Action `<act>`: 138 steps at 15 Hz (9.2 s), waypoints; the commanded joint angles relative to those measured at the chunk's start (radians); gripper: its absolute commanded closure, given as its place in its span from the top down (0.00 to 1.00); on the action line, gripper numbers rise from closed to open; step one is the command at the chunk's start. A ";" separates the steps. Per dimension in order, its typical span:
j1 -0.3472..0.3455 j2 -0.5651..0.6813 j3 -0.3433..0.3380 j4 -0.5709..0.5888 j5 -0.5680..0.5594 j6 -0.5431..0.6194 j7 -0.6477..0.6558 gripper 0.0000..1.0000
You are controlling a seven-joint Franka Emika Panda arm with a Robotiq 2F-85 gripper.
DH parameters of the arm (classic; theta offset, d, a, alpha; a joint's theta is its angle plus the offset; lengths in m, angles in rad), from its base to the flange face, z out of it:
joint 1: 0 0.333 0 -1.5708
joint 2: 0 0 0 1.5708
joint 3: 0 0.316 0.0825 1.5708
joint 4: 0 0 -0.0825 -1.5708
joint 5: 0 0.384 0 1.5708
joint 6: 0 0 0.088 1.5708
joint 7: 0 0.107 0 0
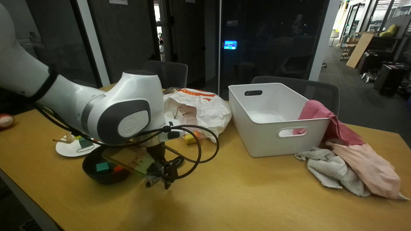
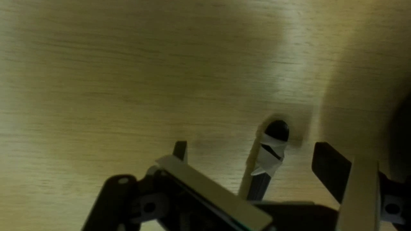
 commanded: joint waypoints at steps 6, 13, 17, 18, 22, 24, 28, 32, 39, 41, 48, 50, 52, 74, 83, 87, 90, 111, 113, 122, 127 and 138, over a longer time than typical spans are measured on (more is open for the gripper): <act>0.031 0.011 -0.005 -0.050 0.045 0.183 -0.097 0.67; 0.023 0.013 -0.010 -0.054 0.019 0.216 -0.128 0.14; 0.012 0.011 -0.002 -0.054 -0.015 0.209 -0.107 0.11; 0.003 0.008 0.004 -0.055 -0.042 0.204 -0.095 0.11; -0.063 -0.022 0.064 -0.061 -0.337 0.228 -0.002 0.11; -0.095 -0.048 0.086 -0.054 -0.509 0.222 0.071 0.11; -0.156 -0.101 0.134 -0.044 -0.824 0.244 0.247 0.11; -0.195 -0.168 0.197 -0.042 -1.115 0.241 0.413 0.11; -0.070 -0.275 0.255 -0.047 -1.288 -0.047 0.386 0.12; -0.036 -0.294 0.324 -0.037 -1.221 -0.208 0.338 0.11; 0.043 -0.269 0.637 0.069 -0.998 -0.779 0.141 0.11; 0.150 -0.189 0.590 0.120 -1.035 -0.947 0.110 0.11; 0.218 -0.121 0.568 0.172 -1.034 -1.088 0.062 0.11; 0.316 0.170 0.337 0.421 -0.657 -1.061 -0.405 0.10; 0.315 0.211 0.338 0.396 -0.549 -0.938 -0.420 0.10; 0.332 0.182 0.360 0.387 -0.506 -0.862 -0.419 0.10; 0.342 0.182 0.373 0.378 -0.533 -0.765 -0.389 0.10; 0.404 0.146 0.437 0.260 -0.927 -1.051 -0.262 0.12; 0.404 0.150 0.431 0.268 -0.868 -1.065 -0.321 0.11; 0.374 0.133 0.374 0.269 -0.664 -0.818 -0.513 0.10; 0.361 0.100 0.352 0.252 -0.657 -0.659 -0.518 0.10; 0.375 0.041 0.384 0.213 -1.131 -0.732 -0.393 0.11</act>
